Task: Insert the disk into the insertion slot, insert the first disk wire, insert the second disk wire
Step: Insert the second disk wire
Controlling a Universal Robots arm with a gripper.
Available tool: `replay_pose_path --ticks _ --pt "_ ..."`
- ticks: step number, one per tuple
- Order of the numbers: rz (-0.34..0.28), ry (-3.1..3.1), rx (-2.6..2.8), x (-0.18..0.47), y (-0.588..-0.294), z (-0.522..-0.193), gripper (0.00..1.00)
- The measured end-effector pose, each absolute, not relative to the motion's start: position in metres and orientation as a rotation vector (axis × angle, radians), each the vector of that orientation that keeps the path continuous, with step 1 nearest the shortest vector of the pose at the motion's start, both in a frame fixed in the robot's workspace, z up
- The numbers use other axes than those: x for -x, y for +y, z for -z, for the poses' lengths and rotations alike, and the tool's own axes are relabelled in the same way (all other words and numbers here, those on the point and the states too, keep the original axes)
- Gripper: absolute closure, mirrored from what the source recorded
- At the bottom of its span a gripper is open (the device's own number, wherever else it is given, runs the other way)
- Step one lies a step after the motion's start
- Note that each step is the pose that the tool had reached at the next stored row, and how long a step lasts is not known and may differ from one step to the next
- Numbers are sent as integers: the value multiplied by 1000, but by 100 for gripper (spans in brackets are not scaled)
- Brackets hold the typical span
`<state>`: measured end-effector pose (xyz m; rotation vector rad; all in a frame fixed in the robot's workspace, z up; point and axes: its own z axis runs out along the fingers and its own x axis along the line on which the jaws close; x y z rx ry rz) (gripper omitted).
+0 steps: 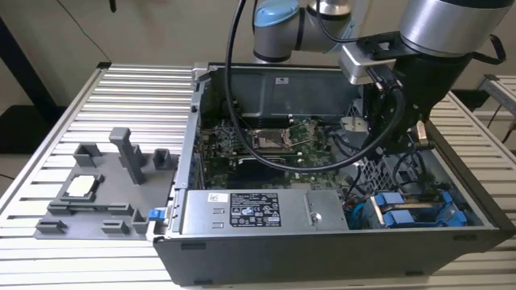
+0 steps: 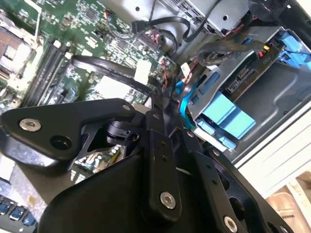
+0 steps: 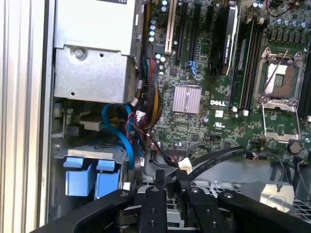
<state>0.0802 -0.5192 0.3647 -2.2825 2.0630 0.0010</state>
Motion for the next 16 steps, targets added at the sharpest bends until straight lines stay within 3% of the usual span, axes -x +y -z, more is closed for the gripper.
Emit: replay_pose_path --ticks 16 --pt "-24 2051 2268 -80 -519 -364 79"
